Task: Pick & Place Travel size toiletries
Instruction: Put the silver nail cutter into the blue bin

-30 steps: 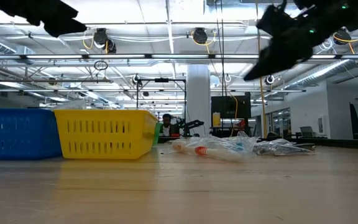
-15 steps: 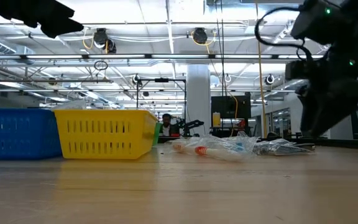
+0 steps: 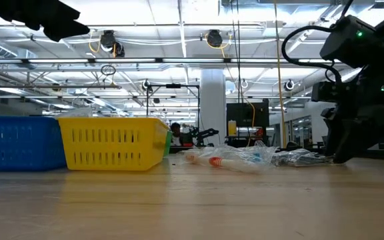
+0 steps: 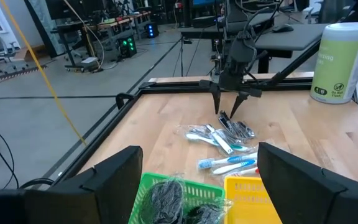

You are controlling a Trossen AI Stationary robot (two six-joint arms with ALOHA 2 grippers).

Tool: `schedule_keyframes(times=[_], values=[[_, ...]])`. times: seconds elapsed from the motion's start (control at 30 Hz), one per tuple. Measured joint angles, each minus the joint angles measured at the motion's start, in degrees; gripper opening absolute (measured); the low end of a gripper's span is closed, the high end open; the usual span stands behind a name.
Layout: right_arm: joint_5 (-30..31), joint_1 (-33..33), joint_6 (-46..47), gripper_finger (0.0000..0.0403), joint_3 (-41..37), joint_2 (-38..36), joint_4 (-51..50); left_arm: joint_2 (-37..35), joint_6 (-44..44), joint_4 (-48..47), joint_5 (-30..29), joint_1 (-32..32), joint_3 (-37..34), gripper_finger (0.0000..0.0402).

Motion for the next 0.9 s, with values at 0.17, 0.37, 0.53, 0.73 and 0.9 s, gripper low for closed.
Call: schedule_keyframes(times=[0.17,0.37,0.53,0.73,0.9], values=[[-2.1,0.0,0.0,0.0144,-0.1,0.0,0.0,0.0,0.0,0.0,0.0,0.0,0.0,0.0304],[-3.6,0.1,-0.2,0.0053,-0.1,0.0,-0.1,0.0,-0.5,0.0,0.0,0.0,0.0,0.0307],[-4.2,0.0,0.0,0.0042,-0.1,-0.1,0.5,0.0,-4.1,0.0,0.0,0.0,0.0,0.0316],[-6.1,0.1,0.7,0.0042,2.6,-2.7,0.3,0.0,-4.5,0.2,0.0,0.0,0.0,0.0311],[-5.3,0.1,-3.7,0.0042,6.2,-6.0,4.0,0.0,-4.4,0.4,0.0,0.0,0.0,0.0304]])
